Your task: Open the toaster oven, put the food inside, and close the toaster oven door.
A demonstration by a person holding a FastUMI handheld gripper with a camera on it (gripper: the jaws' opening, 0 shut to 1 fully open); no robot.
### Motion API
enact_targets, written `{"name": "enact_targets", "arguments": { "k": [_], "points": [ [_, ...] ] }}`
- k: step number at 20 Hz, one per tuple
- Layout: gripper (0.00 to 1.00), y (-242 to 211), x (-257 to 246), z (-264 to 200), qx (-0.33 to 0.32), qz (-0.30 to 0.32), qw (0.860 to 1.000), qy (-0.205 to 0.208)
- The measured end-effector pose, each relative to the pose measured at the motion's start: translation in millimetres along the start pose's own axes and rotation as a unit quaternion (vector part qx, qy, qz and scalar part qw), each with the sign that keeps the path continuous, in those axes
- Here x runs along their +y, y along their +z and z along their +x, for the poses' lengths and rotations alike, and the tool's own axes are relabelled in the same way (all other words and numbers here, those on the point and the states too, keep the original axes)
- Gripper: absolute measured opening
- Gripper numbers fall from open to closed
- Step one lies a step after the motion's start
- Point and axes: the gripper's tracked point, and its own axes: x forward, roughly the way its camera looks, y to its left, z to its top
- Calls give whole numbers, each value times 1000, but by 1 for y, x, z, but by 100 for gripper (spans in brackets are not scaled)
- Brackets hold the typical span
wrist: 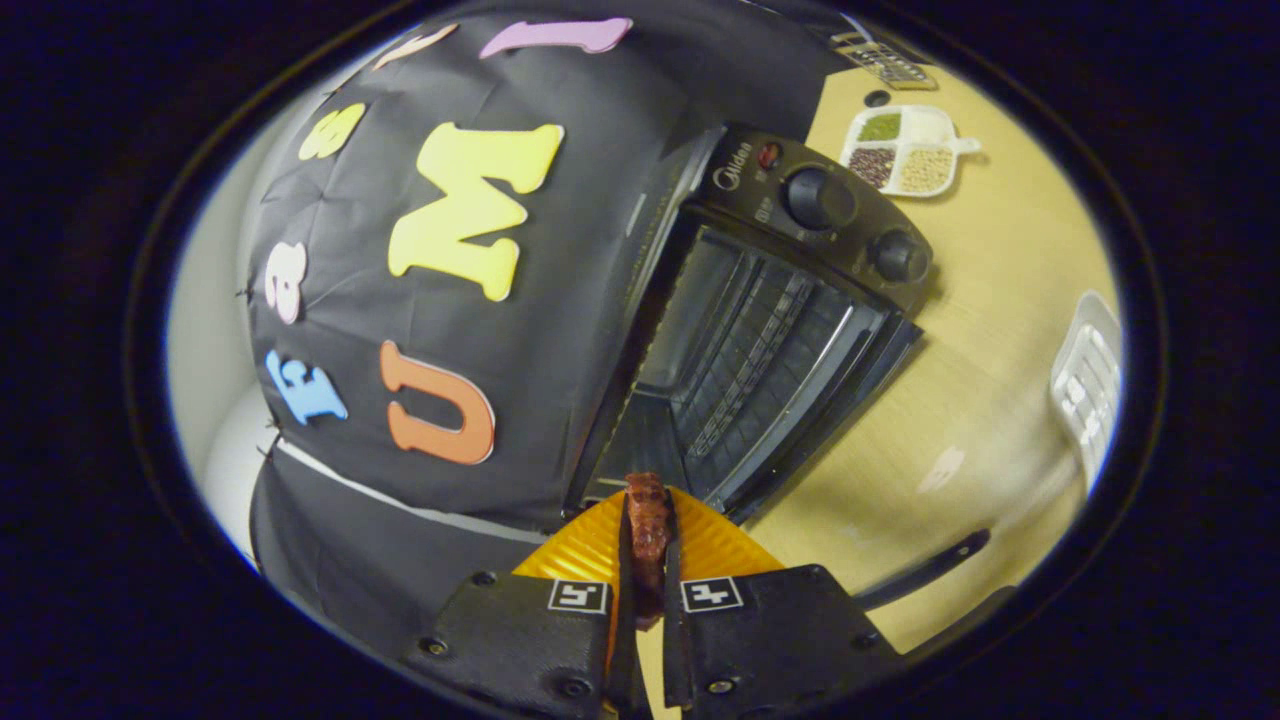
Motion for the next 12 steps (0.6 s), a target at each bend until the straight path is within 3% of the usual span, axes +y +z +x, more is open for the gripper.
{"name": "enact_targets", "arguments": {
  "k": [3, 12],
  "points": [
    [13, 8, -17, 31, -31, 20, 999, -35],
    [14, 42, -52, 94, -115, -4, 988, -105]
  ]
}}
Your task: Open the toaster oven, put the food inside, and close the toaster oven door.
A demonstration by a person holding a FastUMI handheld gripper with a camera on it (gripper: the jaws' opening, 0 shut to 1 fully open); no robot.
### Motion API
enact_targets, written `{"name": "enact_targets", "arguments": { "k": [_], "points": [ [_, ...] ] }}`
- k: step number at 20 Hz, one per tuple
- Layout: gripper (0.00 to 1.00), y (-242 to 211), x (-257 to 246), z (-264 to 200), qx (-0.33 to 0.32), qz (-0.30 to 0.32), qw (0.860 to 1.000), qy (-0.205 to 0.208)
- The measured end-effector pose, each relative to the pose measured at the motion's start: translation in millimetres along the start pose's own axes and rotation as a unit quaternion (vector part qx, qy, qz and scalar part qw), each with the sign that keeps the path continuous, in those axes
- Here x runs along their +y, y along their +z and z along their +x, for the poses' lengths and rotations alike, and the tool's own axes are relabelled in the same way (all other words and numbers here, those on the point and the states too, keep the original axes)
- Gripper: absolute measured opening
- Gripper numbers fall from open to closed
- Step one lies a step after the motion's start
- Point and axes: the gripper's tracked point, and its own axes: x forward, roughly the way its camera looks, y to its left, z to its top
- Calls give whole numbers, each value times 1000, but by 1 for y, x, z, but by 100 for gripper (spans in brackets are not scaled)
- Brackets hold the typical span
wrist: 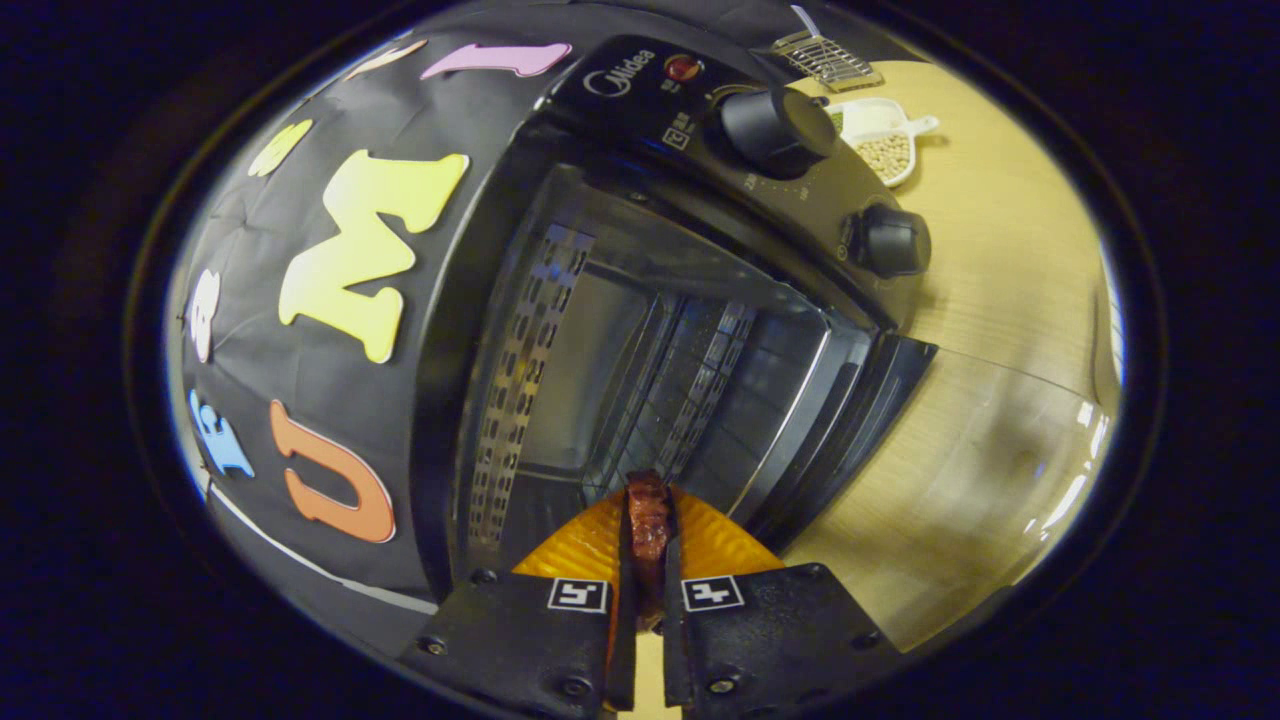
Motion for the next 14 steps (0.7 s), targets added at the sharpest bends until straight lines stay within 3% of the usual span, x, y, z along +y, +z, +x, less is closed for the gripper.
{"name": "enact_targets", "arguments": {
  "k": [4, 8, 14],
  "points": [
    [17, -1, 0, 13, -6, -39, 999, -5],
    [28, 5, -12, 10, -21, -132, 990, -50],
    [85, 13, -14, -4, -18, -254, 964, -73]
  ]
}}
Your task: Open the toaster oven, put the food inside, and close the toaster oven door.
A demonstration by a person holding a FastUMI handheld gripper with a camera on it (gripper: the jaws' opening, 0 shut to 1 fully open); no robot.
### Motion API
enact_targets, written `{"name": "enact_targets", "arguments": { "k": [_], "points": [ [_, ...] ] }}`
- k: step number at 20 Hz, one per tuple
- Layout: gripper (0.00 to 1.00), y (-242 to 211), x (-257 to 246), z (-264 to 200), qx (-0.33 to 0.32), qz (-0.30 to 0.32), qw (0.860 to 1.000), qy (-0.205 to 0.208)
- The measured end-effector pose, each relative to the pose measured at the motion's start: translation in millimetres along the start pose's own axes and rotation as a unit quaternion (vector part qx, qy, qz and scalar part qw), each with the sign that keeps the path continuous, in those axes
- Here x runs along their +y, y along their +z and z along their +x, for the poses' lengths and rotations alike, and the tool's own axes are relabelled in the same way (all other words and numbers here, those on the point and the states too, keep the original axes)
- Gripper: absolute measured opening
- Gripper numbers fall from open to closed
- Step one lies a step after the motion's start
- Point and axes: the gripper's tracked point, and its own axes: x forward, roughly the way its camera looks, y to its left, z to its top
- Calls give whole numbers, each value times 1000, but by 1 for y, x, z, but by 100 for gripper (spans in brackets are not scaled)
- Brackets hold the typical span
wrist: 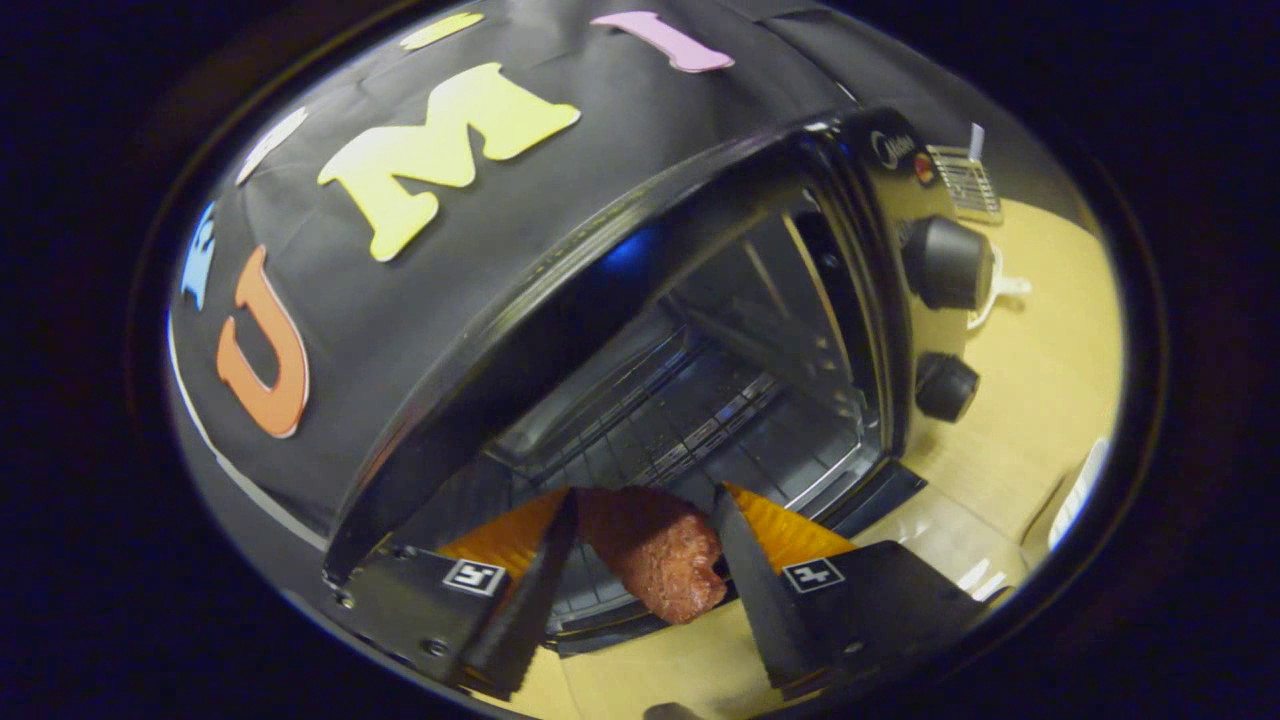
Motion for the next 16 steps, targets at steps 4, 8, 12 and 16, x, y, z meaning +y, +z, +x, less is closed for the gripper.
{"name": "enact_targets", "arguments": {
  "k": [4, 8, 12, 16],
  "points": [
    [95, 6, -1, -28, -8, -73, 997, 4],
    [95, 2, 3, -63, 6, -127, 992, 18],
    [96, -12, -2, -102, 33, -176, 983, 35],
    [96, -29, -11, -138, 49, -230, 971, 48]
  ]
}}
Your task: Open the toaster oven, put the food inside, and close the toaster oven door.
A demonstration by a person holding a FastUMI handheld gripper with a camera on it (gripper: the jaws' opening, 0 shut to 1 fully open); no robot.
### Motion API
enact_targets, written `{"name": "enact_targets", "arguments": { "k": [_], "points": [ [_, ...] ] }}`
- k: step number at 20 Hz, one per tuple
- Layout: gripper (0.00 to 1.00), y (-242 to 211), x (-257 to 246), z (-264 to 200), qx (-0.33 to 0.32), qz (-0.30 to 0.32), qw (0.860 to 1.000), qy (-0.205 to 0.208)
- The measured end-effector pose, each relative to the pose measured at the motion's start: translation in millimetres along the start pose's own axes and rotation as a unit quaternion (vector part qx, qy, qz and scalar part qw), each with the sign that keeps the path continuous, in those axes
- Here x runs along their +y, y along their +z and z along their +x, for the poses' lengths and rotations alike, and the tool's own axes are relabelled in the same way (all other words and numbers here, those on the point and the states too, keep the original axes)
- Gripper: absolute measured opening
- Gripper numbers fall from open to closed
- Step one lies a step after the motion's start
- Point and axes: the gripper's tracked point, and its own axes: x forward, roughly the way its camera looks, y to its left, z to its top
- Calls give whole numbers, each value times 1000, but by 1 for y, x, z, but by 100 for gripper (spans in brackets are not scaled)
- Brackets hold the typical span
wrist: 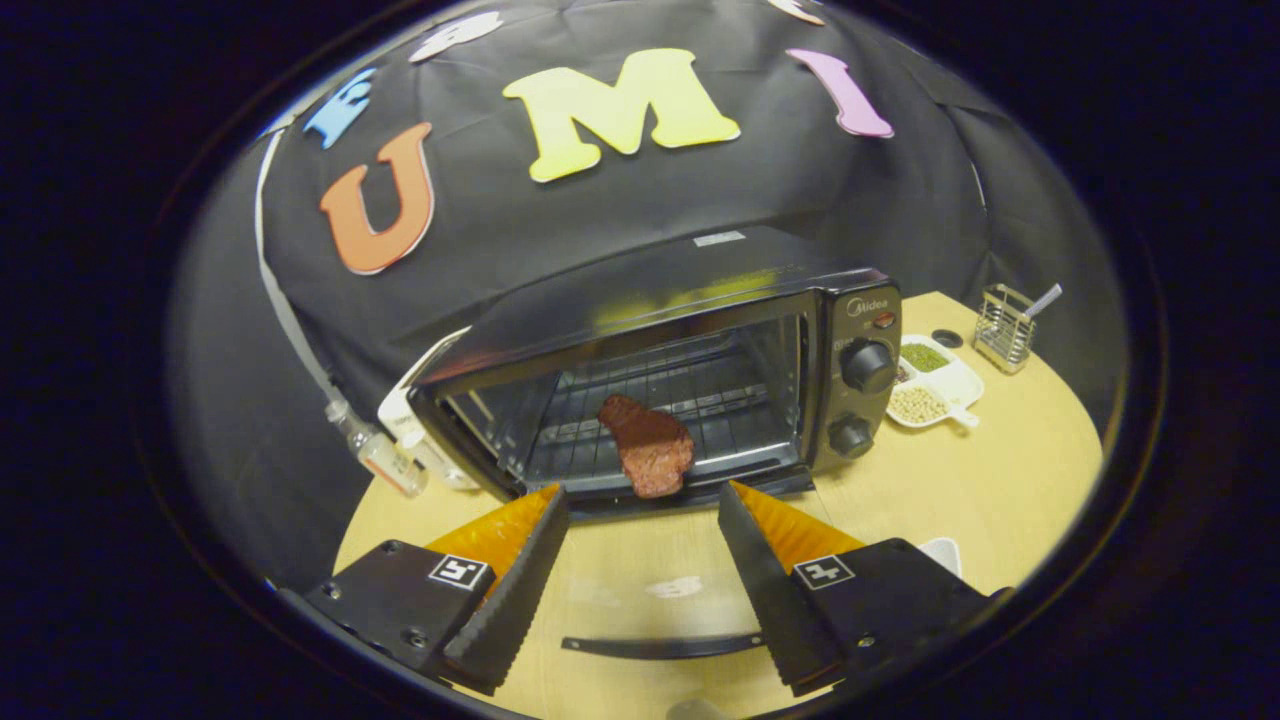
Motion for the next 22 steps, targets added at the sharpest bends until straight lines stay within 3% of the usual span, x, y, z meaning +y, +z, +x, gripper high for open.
{"name": "enact_targets", "arguments": {
  "k": [7, 16, 22],
  "points": [
    [96, -57, -7, -48, 35, -92, 995, 18],
    [96, -133, -33, -65, 99, -103, 990, 3],
    [96, -158, -39, -40, 127, -98, 987, -9]
  ]
}}
